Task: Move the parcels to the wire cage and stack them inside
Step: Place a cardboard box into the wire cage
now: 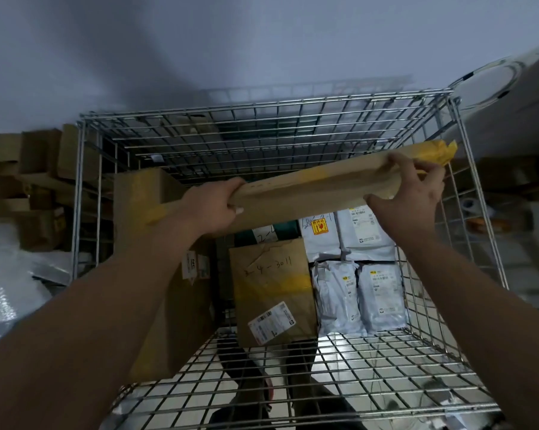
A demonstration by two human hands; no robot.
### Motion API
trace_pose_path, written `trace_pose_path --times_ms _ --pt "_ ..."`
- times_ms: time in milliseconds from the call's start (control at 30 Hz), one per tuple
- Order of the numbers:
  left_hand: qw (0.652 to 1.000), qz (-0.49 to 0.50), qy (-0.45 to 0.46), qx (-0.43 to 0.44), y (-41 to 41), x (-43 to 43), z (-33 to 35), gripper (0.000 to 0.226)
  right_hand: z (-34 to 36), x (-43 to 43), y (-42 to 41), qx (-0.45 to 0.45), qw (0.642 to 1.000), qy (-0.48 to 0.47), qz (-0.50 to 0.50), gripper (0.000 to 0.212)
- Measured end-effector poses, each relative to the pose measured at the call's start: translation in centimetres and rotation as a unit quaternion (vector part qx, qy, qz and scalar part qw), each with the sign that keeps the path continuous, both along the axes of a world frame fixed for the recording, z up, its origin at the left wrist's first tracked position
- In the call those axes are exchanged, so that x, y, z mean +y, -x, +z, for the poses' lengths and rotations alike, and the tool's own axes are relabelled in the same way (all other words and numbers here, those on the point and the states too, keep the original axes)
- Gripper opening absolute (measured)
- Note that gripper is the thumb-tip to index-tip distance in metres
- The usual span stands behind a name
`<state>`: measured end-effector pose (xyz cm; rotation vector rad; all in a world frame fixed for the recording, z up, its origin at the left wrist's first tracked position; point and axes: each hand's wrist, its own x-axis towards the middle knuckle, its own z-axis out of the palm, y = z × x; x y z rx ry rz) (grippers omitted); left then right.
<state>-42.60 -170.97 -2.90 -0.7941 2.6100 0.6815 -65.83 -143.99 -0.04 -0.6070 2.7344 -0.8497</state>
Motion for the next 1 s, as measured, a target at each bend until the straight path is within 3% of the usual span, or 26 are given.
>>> trace_pose_path --times_ms 100,267,467,1000 --pt "1.0 -0.018 0.019 -0.01 1.4 -0.8 0.2 0.052 -0.4 -0.3 1.7 0.044 0.997 -0.054 0.014 0.072" --pt "0.998 -0.041 0.043 -0.013 4.4 -2.5 0.9 0.053 -1.3 -0.8 4.7 0.029 0.992 -0.113 0.049 0.074" --pt "0.999 -0.028 0.042 -0.001 6.2 -4.3 -0.2 0.054 -3.1 -2.3 7.2 0.056 0.99 -0.112 0.068 0.075" --pt "0.997 -0.047 0.052 -0.032 10.4 -9.6 -3.6 0.056 -8.4 -6.4 10.2 -0.014 0.984 -0.132 0.122 0.077"
